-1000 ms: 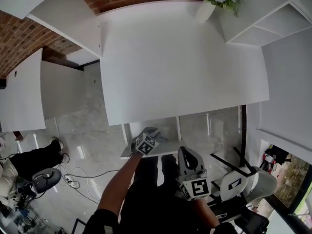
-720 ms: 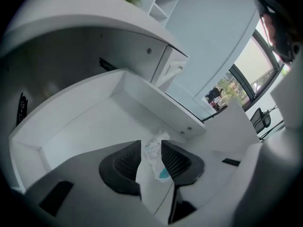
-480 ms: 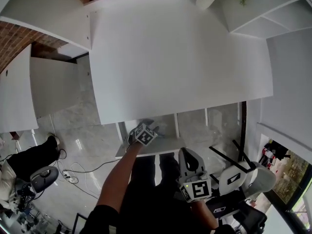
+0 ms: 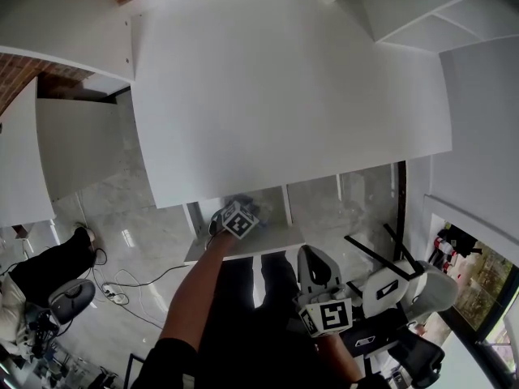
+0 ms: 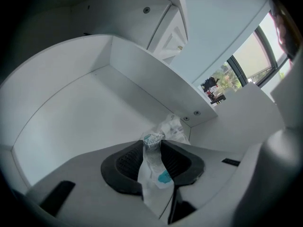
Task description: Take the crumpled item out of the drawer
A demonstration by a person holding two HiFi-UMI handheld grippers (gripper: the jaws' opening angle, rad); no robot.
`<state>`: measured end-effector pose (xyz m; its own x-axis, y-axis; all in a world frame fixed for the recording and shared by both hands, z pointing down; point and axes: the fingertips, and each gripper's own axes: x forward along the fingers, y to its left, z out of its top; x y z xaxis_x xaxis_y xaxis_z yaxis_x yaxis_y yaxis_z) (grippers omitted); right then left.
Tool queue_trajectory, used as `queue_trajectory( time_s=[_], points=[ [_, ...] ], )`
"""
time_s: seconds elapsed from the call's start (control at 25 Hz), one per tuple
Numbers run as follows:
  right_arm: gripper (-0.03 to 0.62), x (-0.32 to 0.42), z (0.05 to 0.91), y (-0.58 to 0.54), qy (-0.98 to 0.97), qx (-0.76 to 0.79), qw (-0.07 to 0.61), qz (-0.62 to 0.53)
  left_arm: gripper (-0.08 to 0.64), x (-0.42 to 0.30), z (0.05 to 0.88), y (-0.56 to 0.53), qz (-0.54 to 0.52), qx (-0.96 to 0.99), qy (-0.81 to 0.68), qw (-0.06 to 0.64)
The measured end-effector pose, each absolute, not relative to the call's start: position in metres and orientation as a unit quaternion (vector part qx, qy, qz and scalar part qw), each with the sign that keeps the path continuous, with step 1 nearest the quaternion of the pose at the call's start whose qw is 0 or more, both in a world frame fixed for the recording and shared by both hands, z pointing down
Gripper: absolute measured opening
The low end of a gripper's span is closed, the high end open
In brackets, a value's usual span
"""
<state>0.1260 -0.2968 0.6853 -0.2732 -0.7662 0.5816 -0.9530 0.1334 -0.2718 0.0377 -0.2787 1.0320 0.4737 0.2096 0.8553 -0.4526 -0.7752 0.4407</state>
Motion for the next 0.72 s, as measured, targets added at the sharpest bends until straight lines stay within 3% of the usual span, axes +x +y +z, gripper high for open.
queue_trajectory(
  time_s=[0.32,0.72],
  points=[
    [0.014,0.131,0.686,-0.296,-0.735,0.585,0.154,0.305,0.078,0.038,1.033,-0.275,0.516,0.795,-0.065,0.312],
    [0.014,0.133,0.667,-0.291,-0.746,0.584,0.141,0.289,0.066,0.032,0.99,-0.291,0.521,0.803,-0.091,0.275]
  ],
)
